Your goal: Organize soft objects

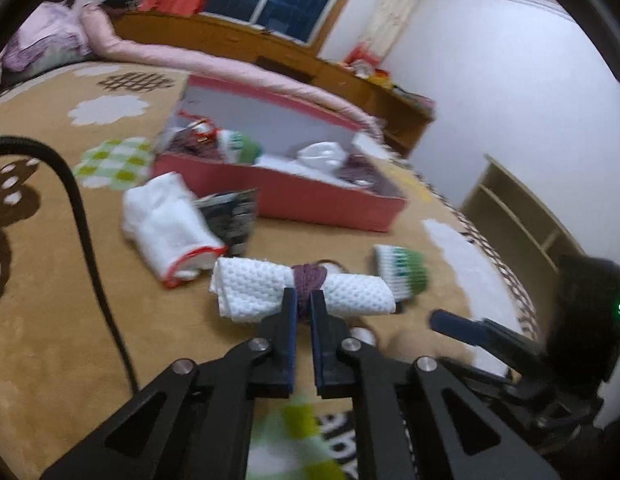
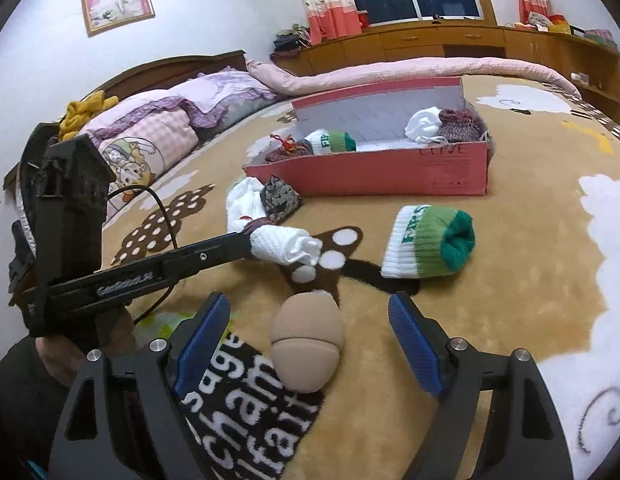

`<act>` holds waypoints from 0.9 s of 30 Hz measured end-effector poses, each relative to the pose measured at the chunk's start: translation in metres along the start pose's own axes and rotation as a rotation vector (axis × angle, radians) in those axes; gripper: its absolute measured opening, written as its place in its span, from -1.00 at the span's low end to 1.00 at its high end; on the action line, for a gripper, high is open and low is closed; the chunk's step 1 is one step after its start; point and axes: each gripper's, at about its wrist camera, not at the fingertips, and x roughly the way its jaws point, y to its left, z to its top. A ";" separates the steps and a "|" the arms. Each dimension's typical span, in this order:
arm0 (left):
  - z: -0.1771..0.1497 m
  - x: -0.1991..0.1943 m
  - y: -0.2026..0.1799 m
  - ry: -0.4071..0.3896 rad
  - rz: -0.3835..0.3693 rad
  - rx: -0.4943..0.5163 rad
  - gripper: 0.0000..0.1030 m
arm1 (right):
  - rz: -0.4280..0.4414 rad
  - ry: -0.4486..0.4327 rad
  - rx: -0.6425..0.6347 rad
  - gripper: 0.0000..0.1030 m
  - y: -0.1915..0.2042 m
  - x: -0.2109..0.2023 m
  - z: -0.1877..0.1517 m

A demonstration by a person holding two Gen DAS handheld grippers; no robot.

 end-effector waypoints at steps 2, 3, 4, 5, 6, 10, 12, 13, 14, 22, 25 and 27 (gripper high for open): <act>-0.001 0.001 -0.006 0.018 -0.079 0.019 -0.84 | 0.006 -0.010 0.000 0.62 0.000 -0.001 0.000; -0.002 0.004 -0.008 0.047 -0.108 0.019 -0.68 | 0.001 -0.020 0.001 0.62 0.000 -0.002 0.000; -0.003 0.009 -0.010 0.079 -0.104 0.014 -0.09 | -0.004 -0.029 0.003 0.62 0.000 -0.003 0.001; -0.004 0.012 -0.012 0.096 -0.060 0.014 0.24 | -0.012 -0.041 0.006 0.62 -0.001 -0.005 0.002; -0.005 0.010 -0.013 0.082 -0.023 0.018 0.36 | -0.018 -0.054 0.008 0.62 -0.002 -0.007 0.002; -0.009 -0.017 -0.025 -0.006 -0.026 0.074 0.31 | -0.020 -0.085 0.014 0.62 -0.006 -0.010 0.005; -0.012 -0.019 -0.030 0.020 -0.072 0.085 0.29 | -0.046 -0.115 0.032 0.61 -0.011 -0.014 0.006; -0.016 -0.015 -0.036 0.051 -0.111 0.092 0.29 | -0.067 -0.138 0.039 0.61 -0.014 -0.017 0.007; -0.019 -0.012 -0.039 0.071 -0.135 0.101 0.29 | -0.081 -0.157 0.049 0.61 -0.018 -0.021 0.009; -0.041 0.022 -0.067 0.156 -0.148 0.154 -0.49 | -0.040 -0.159 0.168 0.61 -0.039 -0.020 0.013; -0.033 -0.002 -0.057 0.070 -0.113 0.136 -0.50 | -0.021 -0.147 0.161 0.61 -0.038 -0.018 0.011; -0.028 -0.018 -0.046 -0.007 0.025 0.108 -0.48 | -0.020 -0.146 0.138 0.61 -0.034 -0.014 0.010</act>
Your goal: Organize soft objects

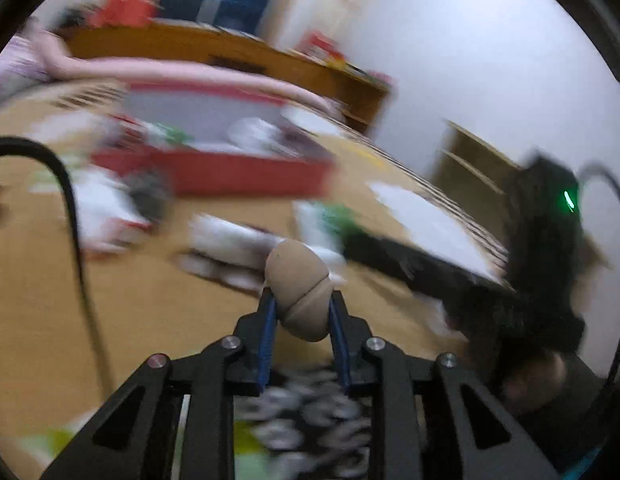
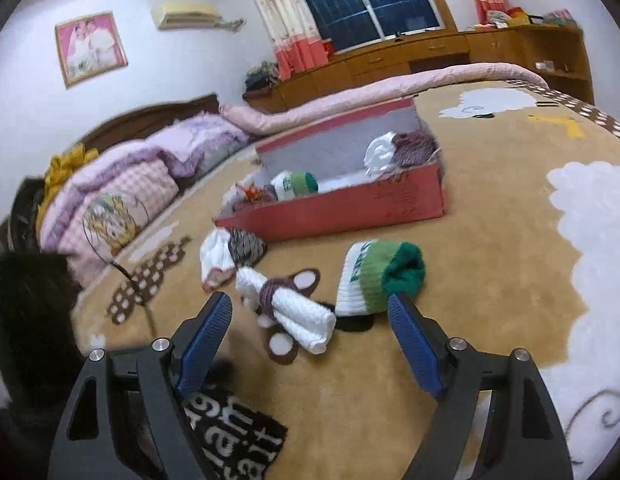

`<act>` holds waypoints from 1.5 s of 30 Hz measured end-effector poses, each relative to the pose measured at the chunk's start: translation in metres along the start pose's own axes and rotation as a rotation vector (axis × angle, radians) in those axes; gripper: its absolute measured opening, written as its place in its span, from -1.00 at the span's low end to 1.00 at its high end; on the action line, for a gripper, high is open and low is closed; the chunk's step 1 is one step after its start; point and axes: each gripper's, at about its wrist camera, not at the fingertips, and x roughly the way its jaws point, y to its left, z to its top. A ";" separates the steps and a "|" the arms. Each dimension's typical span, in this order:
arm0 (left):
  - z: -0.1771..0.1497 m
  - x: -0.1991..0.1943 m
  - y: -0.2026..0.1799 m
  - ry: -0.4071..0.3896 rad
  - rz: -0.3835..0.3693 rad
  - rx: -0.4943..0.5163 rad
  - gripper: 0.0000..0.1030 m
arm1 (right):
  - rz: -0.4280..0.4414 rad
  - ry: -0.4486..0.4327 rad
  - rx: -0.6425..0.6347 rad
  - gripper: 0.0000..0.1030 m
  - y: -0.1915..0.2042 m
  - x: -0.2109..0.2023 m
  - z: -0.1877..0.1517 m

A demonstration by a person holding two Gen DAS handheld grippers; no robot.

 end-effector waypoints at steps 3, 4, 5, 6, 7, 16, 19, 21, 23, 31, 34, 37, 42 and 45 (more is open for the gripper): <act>0.003 -0.007 0.020 -0.043 0.181 -0.035 -0.47 | 0.008 0.048 -0.010 0.61 0.007 0.015 -0.005; 0.004 -0.004 0.026 -0.033 0.213 -0.054 -0.47 | 0.015 0.060 0.004 0.61 0.007 0.019 -0.007; 0.004 -0.002 0.030 -0.021 0.230 -0.067 -0.47 | 0.016 0.072 0.017 0.61 0.009 0.025 -0.008; 0.003 0.002 0.033 -0.009 0.242 -0.076 -0.47 | 0.009 0.079 0.020 0.61 0.011 0.029 -0.010; 0.002 0.004 0.035 0.001 0.250 -0.081 -0.47 | 0.002 0.088 0.011 0.61 0.016 0.034 -0.011; 0.001 0.016 0.038 0.008 0.245 -0.074 -0.48 | -0.032 0.145 -0.038 -0.79 0.032 0.056 -0.020; 0.003 0.014 0.037 -0.001 0.228 -0.076 -0.48 | -0.033 0.085 -0.073 -0.79 0.036 0.044 -0.020; 0.005 0.009 0.035 -0.018 0.225 -0.069 -0.48 | -0.013 0.071 -0.100 -0.79 0.038 0.036 -0.020; 0.009 0.004 0.031 -0.051 0.229 -0.056 -0.48 | -0.004 0.049 -0.102 -0.79 0.039 0.026 -0.016; 0.053 -0.022 0.030 -0.208 0.313 -0.028 -0.48 | -0.020 -0.144 -0.078 -0.79 0.032 -0.019 0.030; 0.072 -0.026 0.038 -0.245 0.338 -0.037 -0.48 | -0.048 -0.188 -0.053 -0.79 0.022 -0.028 0.049; 0.092 -0.022 0.045 -0.266 0.352 -0.038 -0.48 | -0.089 -0.229 -0.033 -0.78 0.011 -0.032 0.068; 0.120 -0.007 0.052 -0.274 0.337 0.017 -0.48 | -0.183 -0.294 -0.078 -0.78 -0.005 -0.033 0.101; 0.135 0.010 0.055 -0.250 0.325 0.070 -0.48 | -0.227 -0.317 -0.100 -0.78 -0.014 -0.026 0.121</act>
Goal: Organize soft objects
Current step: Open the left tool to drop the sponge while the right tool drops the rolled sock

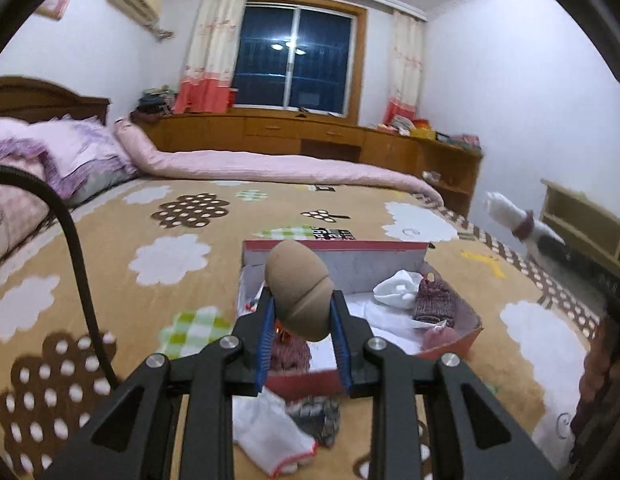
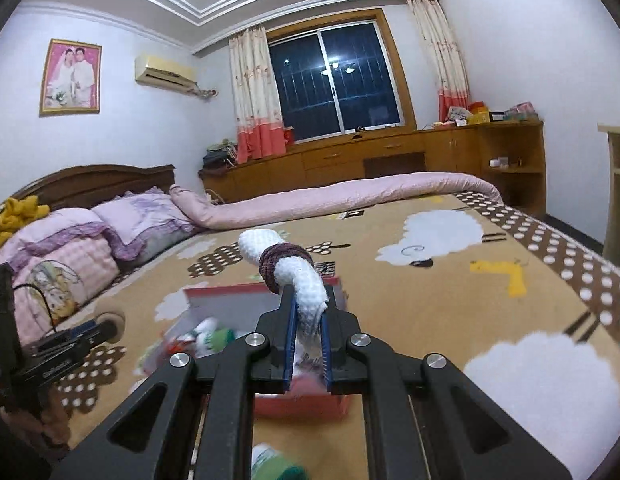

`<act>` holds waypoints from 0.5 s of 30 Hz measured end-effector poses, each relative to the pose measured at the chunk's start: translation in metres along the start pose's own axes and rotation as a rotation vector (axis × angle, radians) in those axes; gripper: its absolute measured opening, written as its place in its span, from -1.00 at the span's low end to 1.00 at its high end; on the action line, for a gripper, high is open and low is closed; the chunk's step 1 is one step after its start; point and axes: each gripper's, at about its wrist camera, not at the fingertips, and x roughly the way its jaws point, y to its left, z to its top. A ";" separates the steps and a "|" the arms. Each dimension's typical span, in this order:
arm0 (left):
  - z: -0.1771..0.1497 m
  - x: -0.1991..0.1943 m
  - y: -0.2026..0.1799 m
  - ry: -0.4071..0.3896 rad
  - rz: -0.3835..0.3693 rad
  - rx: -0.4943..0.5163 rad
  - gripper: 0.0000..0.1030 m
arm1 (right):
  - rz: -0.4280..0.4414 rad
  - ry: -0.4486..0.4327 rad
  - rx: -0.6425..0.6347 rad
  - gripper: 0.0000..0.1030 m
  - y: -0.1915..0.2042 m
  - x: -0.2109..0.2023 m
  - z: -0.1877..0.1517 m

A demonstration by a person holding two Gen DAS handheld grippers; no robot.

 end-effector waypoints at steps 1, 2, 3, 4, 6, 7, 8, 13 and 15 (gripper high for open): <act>0.002 0.007 -0.002 0.006 0.002 0.016 -0.48 | -0.007 -0.002 -0.007 -0.78 -0.002 0.006 0.004; 0.003 0.016 -0.004 0.021 -0.001 0.034 -0.47 | -0.014 0.005 -0.014 -0.77 -0.003 0.015 0.008; 0.003 0.023 -0.005 0.032 -0.004 0.042 -0.47 | -0.020 0.016 -0.017 -0.77 -0.004 0.023 0.010; 0.003 0.032 -0.007 0.051 -0.009 0.051 -0.47 | -0.018 0.030 -0.015 -0.77 -0.005 0.032 0.012; -0.002 0.056 -0.009 0.110 -0.030 0.078 -0.47 | -0.006 0.079 -0.007 -0.77 -0.004 0.057 0.008; -0.008 0.068 -0.009 0.137 -0.037 0.093 -0.47 | -0.010 0.103 -0.004 -0.76 -0.003 0.066 0.005; -0.014 0.078 -0.008 0.159 -0.035 0.101 -0.47 | -0.018 0.139 -0.003 -0.76 -0.002 0.078 0.000; -0.043 0.110 0.011 0.223 -0.077 0.010 -0.37 | -0.051 0.276 -0.062 -0.72 0.003 0.111 -0.033; -0.043 0.107 0.011 0.203 -0.071 0.010 -0.28 | -0.096 0.317 -0.085 -0.57 0.005 0.119 -0.047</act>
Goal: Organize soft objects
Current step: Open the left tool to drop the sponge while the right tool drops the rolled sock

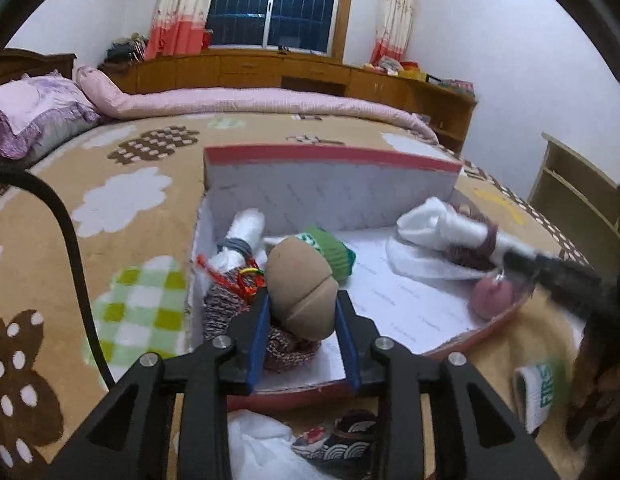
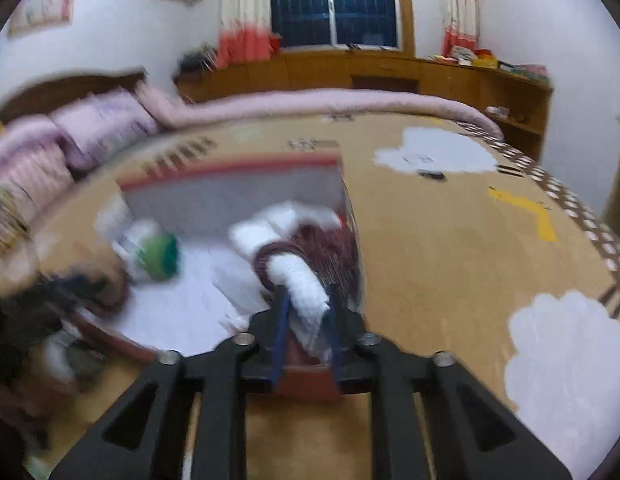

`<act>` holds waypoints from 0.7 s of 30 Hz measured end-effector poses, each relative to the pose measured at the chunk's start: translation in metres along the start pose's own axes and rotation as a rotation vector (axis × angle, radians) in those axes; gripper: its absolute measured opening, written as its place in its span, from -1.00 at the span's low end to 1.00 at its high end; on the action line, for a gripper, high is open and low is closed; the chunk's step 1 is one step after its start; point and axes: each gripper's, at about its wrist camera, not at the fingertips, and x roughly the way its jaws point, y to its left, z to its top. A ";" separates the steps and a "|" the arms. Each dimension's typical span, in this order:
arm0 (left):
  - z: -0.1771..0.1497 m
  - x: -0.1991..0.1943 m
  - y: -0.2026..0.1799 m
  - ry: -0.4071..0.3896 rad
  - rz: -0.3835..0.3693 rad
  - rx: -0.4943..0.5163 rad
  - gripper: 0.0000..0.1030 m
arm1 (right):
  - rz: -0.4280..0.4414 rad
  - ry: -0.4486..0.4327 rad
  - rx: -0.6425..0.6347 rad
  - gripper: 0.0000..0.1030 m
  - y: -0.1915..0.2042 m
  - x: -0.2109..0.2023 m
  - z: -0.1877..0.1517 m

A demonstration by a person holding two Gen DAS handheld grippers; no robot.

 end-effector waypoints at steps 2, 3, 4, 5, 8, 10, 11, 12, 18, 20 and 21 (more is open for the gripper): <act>-0.002 0.002 -0.002 0.010 0.014 0.001 -0.15 | -0.091 0.013 -0.054 -0.37 0.008 0.009 -0.011; -0.003 0.005 -0.001 0.019 0.026 -0.004 -0.10 | -0.113 0.002 -0.087 -0.30 0.010 0.009 -0.014; -0.004 0.005 0.000 0.017 0.032 -0.011 -0.09 | -0.119 0.005 -0.123 -0.19 0.017 0.009 -0.015; -0.003 0.003 0.000 0.015 0.045 -0.008 -0.09 | -0.113 0.006 -0.140 -0.15 0.020 0.008 -0.016; -0.002 0.002 -0.006 -0.001 0.118 0.018 0.17 | -0.104 -0.007 -0.151 -0.15 0.020 0.006 -0.020; -0.002 0.002 -0.004 -0.004 0.109 0.010 0.33 | -0.090 -0.009 -0.138 -0.13 0.017 0.004 -0.020; -0.002 0.001 -0.002 -0.007 0.098 0.003 0.33 | -0.081 -0.016 -0.129 0.01 0.015 0.003 -0.021; -0.002 0.000 0.000 -0.011 0.089 -0.004 0.33 | -0.078 -0.021 -0.126 0.13 0.016 0.001 -0.020; -0.005 -0.011 0.007 -0.046 0.085 -0.029 0.27 | -0.102 -0.114 -0.123 0.68 0.018 -0.018 -0.021; -0.009 -0.022 0.010 -0.066 0.093 -0.050 0.20 | -0.135 -0.146 -0.100 0.68 0.016 -0.024 -0.023; -0.013 -0.029 0.010 -0.077 0.095 -0.052 0.19 | -0.153 -0.163 -0.081 0.68 0.014 -0.029 -0.024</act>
